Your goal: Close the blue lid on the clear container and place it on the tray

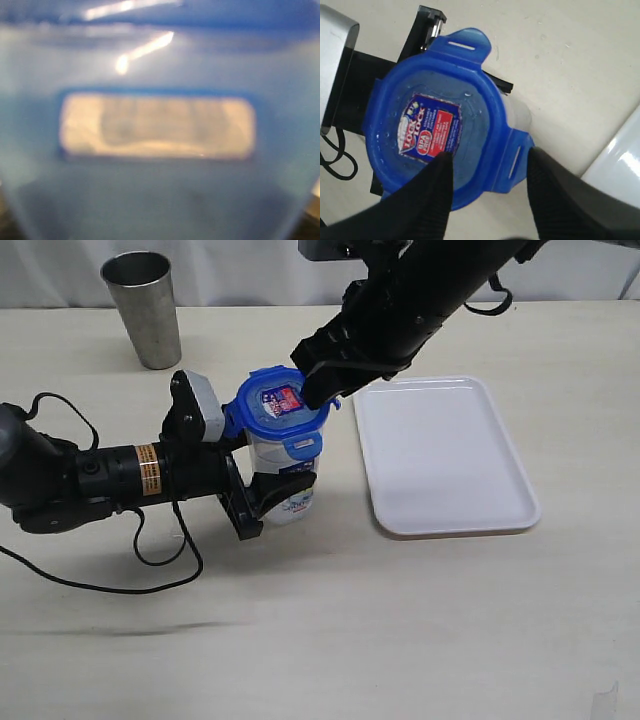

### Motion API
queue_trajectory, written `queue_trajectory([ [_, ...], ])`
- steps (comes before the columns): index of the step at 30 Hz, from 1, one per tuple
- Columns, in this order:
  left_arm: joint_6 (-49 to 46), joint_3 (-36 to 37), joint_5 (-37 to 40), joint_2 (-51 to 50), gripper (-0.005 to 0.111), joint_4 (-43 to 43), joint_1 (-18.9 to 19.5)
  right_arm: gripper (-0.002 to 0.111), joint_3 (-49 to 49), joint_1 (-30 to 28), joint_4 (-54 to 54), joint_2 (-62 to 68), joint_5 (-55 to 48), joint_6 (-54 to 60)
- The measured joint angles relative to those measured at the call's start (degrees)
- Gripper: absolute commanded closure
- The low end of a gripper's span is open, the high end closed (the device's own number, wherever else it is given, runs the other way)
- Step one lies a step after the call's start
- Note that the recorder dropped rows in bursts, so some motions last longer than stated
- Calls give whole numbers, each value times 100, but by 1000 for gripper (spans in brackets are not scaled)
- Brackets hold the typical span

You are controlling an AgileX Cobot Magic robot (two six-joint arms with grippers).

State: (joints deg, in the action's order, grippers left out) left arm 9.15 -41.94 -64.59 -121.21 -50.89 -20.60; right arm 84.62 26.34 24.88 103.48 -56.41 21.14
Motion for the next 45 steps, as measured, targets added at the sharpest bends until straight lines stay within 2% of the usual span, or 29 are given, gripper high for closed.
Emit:
queue_trajectory([
  [31,158,24,-22,12,107,-52,94,65,190,-234,1803,812,-381,1100],
  [38,125,24,-33,12,107,-89,103,65,235,-234,1688,749,-422,1131],
  [42,39,24,-33,12,107,-173,103,65,310,-162,1213,544,-483,1014],
  [44,42,0,9,12,107,-156,58,61,273,-84,784,303,-276,1128],
  [45,54,0,11,12,107,-158,58,56,274,-73,738,232,-223,1190],
])
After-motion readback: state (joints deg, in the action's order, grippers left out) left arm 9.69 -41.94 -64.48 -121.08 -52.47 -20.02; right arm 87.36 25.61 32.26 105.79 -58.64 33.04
